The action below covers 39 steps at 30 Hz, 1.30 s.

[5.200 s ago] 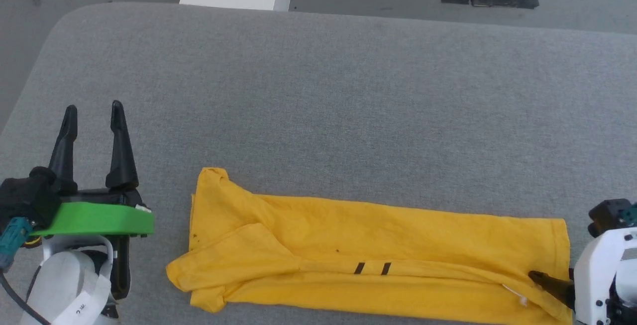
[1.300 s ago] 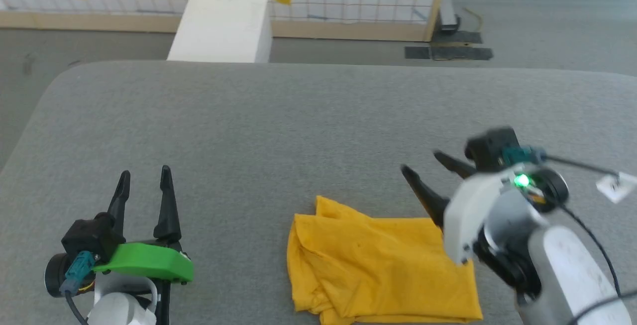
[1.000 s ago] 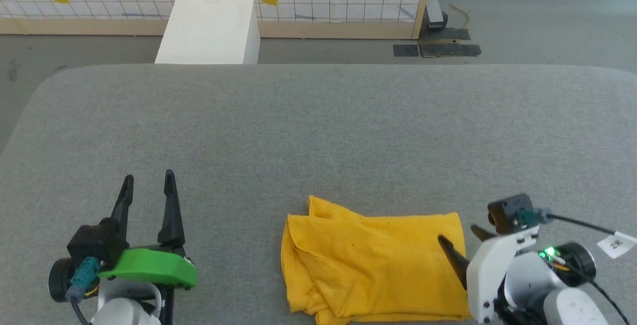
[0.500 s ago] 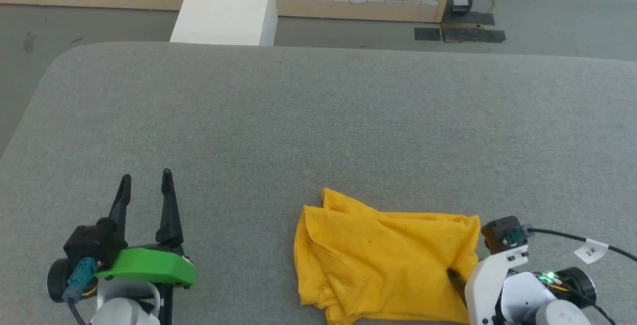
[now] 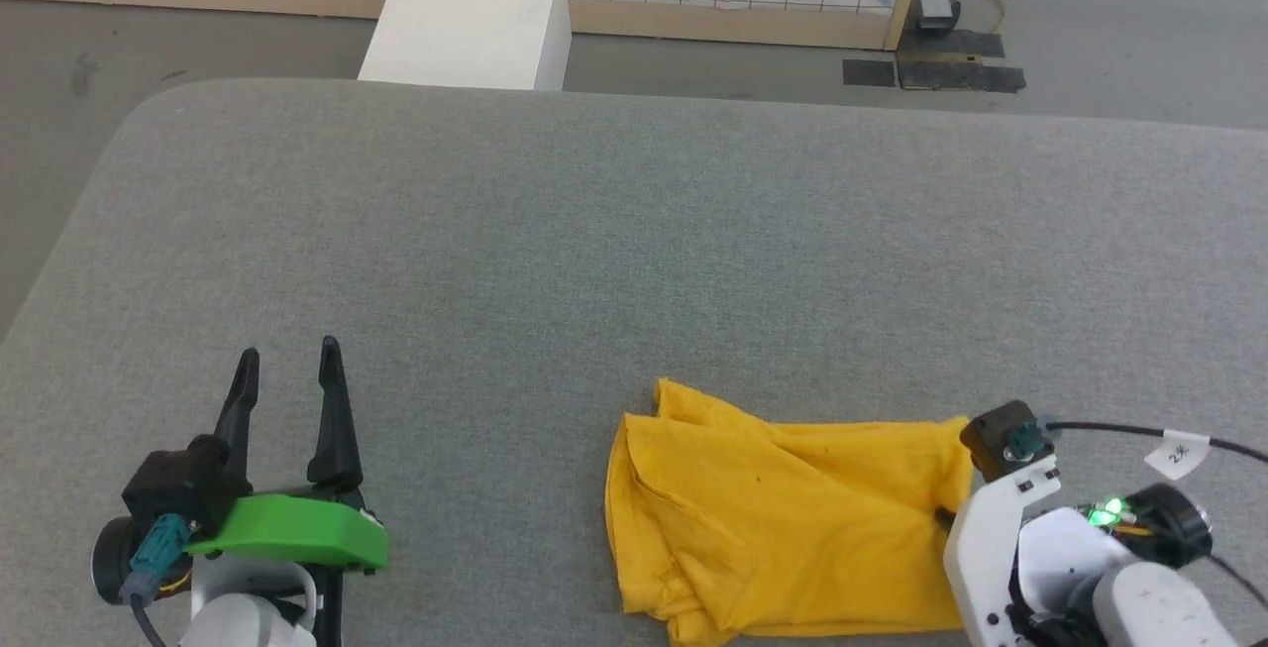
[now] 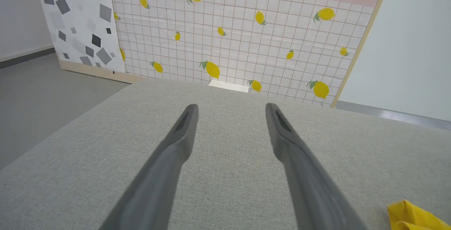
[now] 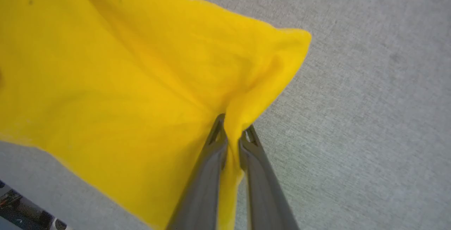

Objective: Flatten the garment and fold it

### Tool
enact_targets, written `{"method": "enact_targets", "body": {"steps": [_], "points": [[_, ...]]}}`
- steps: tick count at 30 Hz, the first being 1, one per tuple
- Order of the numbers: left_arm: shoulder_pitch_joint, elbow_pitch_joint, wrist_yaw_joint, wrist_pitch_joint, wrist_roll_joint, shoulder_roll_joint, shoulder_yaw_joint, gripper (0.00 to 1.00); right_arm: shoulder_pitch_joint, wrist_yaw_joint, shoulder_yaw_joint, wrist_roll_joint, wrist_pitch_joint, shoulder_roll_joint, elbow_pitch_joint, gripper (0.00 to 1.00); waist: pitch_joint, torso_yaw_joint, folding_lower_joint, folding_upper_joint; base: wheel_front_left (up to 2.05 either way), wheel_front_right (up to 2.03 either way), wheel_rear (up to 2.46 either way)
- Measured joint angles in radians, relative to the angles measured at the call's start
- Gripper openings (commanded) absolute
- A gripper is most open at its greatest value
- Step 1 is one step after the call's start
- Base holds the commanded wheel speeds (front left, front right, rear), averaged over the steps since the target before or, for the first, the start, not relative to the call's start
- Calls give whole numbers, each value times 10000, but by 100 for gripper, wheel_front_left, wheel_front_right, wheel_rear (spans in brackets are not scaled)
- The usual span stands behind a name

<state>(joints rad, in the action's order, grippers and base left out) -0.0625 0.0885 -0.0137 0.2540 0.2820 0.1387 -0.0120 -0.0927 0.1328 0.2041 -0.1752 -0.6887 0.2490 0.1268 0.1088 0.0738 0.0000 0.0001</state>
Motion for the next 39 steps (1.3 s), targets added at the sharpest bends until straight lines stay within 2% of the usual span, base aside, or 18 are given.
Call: {"method": "enact_targets", "body": {"steps": [2, 6, 11, 14, 17, 18, 21, 28, 34, 36, 37, 39], "points": [[0, -31, 0, 2, -8, -19, -56, 100, -161, 0, 399, -238, -194, 516, -410, 0, 3, -34, 0, 0, 0, 0, 0], [-11, -188, -44, 31, -27, -31, -125, 100, -766, 0, 1172, -928, -849, 2013, -1252, 0, 47, -311, 1, 0, 0, 0, 0], [-143, -337, -123, 31, -61, -35, -146, 100, -1469, -2, 1298, -1567, -1333, 3568, -1551, 0, 197, -923, 0, 0, 0, 0, 0], [-443, -376, -205, 33, -119, 4, -92, 100, -1924, -2, 1112, -1829, -1327, 4088, -1419, 0, 379, -1408, 0, 0, 0, 0, 0], [-779, -462, -267, 17, -176, 142, -46, 100, -2349, -2, 775, -1998, -1202, 4270, -991, 0, 665, -1943, 0, 0, 0, 0, 0], [-1085, -677, -295, -161, -199, 374, -48, 100, -2779, -2, 408, -2088, -997, 4280, -422, 0, 1094, -2462, 0, 0, 0, 0, 0], [-1388, -1009, -295, -380, -288, 640, -79, 100, -3246, -4, -71, -2019, -696, 4236, 341, 0, 1676, -2914, 1, 0, 0, 0, 0], [-1659, -1967, -280, -1051, -537, 1197, -228, 100, -4124, -2, -1342, -1342, 247, 4117, 1916, 0, 3022, -3696, 2, 0, 0, 0, 0], [-1751, -2744, -188, -1528, -637, 1590, -408, 100, -4865, -2, -2548, -508, 1302, 3914, 2961, 0, 4088, -4055, 2, 0, 0, 0, 0], [-1753, -2895, -148, -1622, -637, 1632, -453, 100, -5085, -2, -2815, -286, 1519, 3785, 3306, 49, 4382, -4116, 2, 0, 0, 0, 0], [-1754, -2951, -113, -1651, -637, 1651, -468, 100, -5170, -2, -2957, -205, 1668, 3712, 3475, 100, 4527, -4138, 3, 0, 0, 0, 0], [-1751, -3020, -96, -1661, -637, 1664, -500, 100, -5298, -2, -3168, 4, 1939, 3655, 3768, 100, 4753, -4161, 2, 0, 0, 0, 0]]}}
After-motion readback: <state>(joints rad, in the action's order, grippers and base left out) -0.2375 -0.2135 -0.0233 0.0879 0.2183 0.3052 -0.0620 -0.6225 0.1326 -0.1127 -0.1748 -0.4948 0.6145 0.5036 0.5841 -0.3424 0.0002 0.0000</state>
